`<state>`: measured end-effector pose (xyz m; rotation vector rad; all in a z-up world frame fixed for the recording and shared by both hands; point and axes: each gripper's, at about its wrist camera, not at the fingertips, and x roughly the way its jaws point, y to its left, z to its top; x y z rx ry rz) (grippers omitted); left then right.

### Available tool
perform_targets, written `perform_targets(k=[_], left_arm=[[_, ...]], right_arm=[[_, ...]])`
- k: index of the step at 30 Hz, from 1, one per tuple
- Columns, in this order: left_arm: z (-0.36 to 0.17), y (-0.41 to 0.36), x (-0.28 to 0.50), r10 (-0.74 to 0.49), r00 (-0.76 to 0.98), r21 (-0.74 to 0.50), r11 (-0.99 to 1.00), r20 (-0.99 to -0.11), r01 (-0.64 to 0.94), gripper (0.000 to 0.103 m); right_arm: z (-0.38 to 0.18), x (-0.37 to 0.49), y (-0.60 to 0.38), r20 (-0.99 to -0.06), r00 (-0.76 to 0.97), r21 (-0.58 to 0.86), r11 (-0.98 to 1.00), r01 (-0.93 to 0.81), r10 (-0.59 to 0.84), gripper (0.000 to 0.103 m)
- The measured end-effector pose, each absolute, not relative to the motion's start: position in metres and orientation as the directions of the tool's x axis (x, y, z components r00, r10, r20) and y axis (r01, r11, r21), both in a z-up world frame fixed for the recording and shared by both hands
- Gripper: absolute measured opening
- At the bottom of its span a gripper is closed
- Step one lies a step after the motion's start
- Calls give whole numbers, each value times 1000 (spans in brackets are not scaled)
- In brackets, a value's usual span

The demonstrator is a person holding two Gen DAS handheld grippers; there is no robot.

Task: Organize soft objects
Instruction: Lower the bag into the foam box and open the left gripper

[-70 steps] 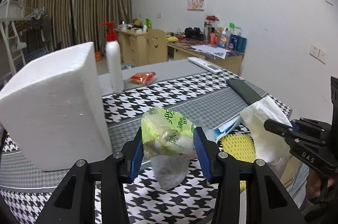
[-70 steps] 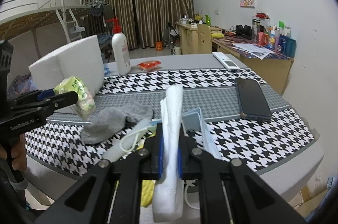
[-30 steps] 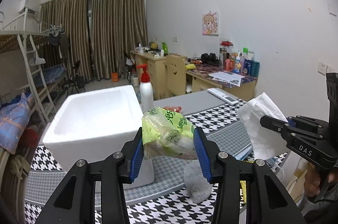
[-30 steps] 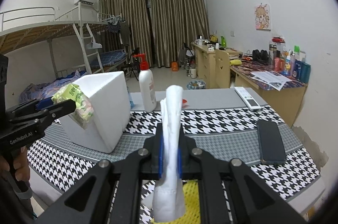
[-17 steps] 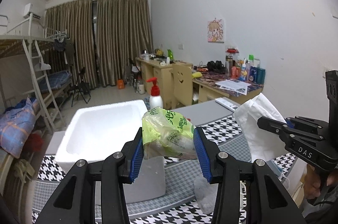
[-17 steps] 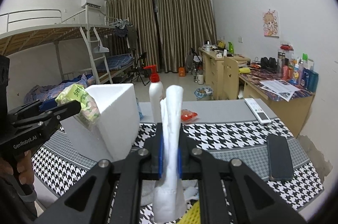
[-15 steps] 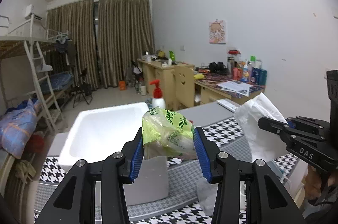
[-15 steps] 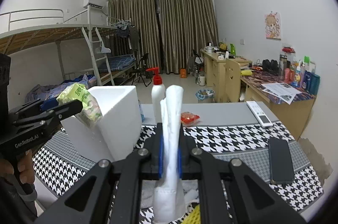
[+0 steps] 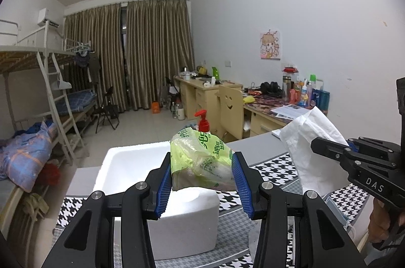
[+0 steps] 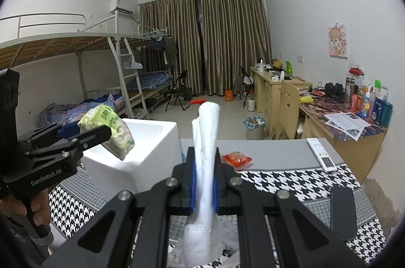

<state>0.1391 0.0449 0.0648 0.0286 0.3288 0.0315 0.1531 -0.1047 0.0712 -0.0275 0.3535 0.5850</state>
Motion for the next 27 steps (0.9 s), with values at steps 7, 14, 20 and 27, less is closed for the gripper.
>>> perform_targets(k=[7,14,20,27], left_arm=[[72,53,143,60,952,37,998,-302,-51,47],[76,67,151,98,952,30,995,-291,-93,47],[72,75,159,120,942,38,993,-312,-114,41],[73,80,154,133,944,35,991,-302,-128,41]], right_arm=[[79,161,-89,-325,763,57,817,-574,559,14],[86,168,-72,-338,756,28,809,-588,561,13],[90,170,-60,-333,742,21,791,-611,582,8],[94,170,-47,-331,729,8,775,-632,599,9]])
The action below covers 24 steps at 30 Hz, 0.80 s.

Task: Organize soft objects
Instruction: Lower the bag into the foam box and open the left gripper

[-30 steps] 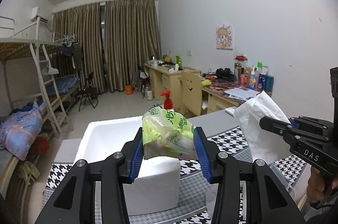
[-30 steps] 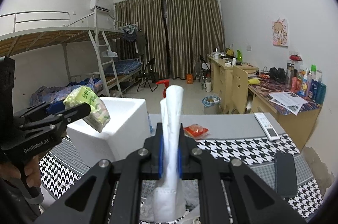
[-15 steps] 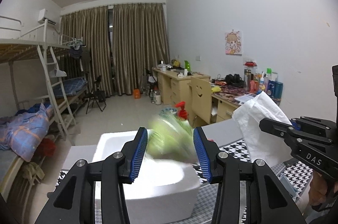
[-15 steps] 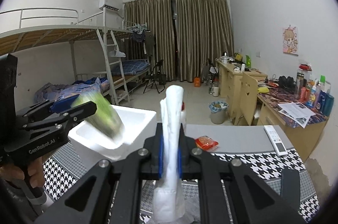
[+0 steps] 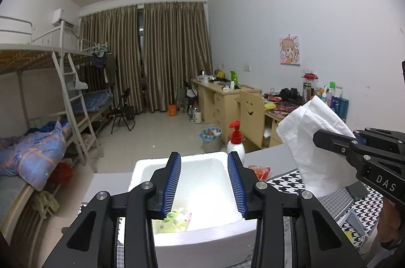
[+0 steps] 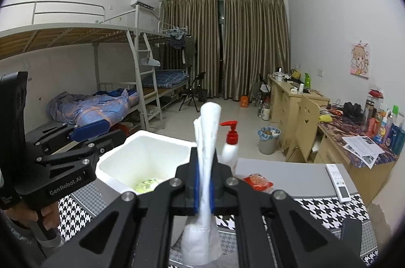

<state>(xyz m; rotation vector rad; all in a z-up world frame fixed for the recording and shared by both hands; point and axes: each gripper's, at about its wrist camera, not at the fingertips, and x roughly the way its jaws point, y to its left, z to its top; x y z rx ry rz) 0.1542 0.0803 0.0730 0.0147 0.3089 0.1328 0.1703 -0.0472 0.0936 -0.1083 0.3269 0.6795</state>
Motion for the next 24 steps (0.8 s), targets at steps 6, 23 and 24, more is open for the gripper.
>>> perform_targets(k=[6,23,24], left_arm=[[72,89,152,165,938,35,986,-304,-162,41],[57,107,172,208,903,26,976,-375,-214,75],[57,108,172,210,902,26,976,-377,-216,77]], right_arm=[[96,169,-37,-333,717,-5,760,-650,612,9],[102,166,-20,-333,705,-30,740,-672,626,9],[102,167,-19,-335,703,-31,738,-674,628,9]])
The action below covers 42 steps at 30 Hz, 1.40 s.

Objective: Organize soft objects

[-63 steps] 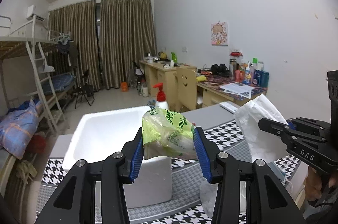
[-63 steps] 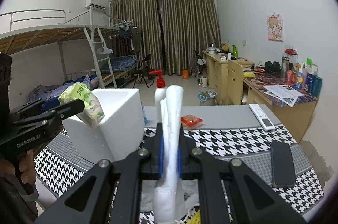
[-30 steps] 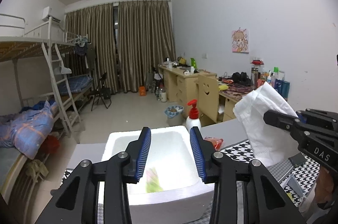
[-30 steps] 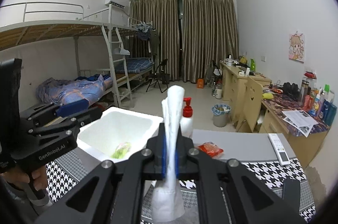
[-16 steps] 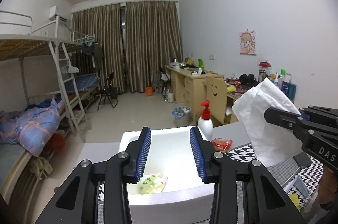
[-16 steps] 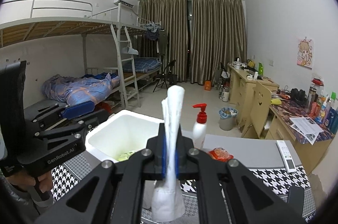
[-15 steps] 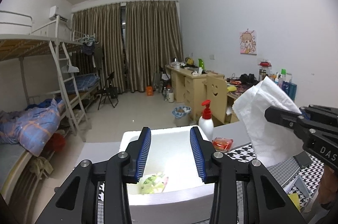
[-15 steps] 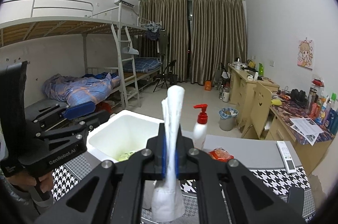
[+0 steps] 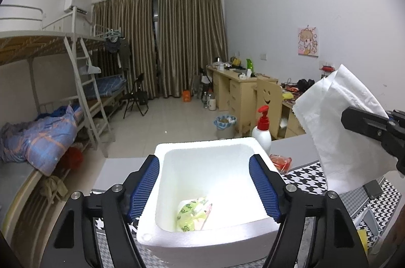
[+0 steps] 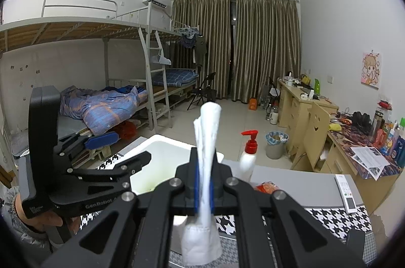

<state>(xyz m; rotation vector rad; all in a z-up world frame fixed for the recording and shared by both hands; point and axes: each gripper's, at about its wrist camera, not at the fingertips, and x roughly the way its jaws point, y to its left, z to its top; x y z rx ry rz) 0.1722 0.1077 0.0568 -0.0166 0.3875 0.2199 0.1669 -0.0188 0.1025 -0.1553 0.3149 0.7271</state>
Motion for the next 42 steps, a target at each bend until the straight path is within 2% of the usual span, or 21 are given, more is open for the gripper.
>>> perform_targets(k=[6,11,29,42], left_arm=[[59,115,165,232,907,8,969,-351,-245,98],[60,121,158,244,910,3,966,-335,-258,102],[48,146,128,311,894,-32,940,-324,-339,102],[36,154,111,340,883,-37,928,-325,-371,102]], right_arm=[[102,170,-10,-349,690,-31,728,-685,634,9],[101,172,0,-363,676,-35,715,-698,641,9],[93,180,30,-419,627,-35,678,-734,657,9],[74,190,55,-497,593,-50,661,-749,634,9]])
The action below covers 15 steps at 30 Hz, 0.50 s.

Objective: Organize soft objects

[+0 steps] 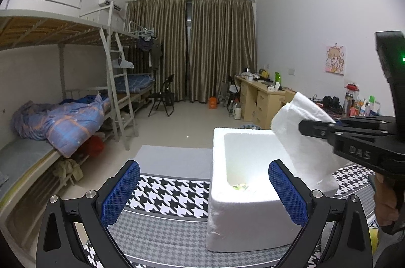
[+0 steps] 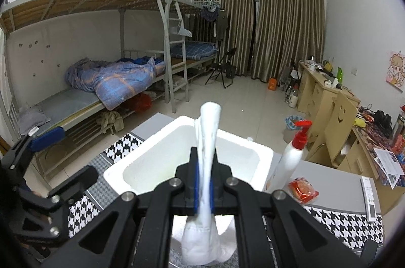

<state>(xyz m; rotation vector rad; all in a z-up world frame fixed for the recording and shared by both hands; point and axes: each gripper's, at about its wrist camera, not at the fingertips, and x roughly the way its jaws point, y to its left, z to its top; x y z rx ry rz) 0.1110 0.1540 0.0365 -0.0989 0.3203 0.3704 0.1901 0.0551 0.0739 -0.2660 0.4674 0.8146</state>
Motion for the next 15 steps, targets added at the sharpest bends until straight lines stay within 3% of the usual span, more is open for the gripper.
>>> perform_targets(k=[3,4,6,8,10,15], left_arm=[[35,154,109,335,885,-38,930,-323,-366,102],[34,154,108,333,886,-40,930,-323,-364,102],[33,154,106,331,886,-43,931,-326,-363,102],[32,155,104,327,887,-47,931,-327,-361,102],[32,155,103,326,887,-52,931,-327,-362,102],[32,156,100,331,889,-67,927,-318,-369,102]], right_arm=[[70,197,58,-519,581,-36,662,-748,628,10],[68,198,60,-528,574,-32,661,-750,626,15],[66,201,61,-542,561,-18,659,-752,625,30],[65,202,62,-546,559,-11,661,-750,625,61],[65,200,64,-532,578,-27,670,-742,619,76],[65,198,65,-535,573,-33,663,-748,620,82]])
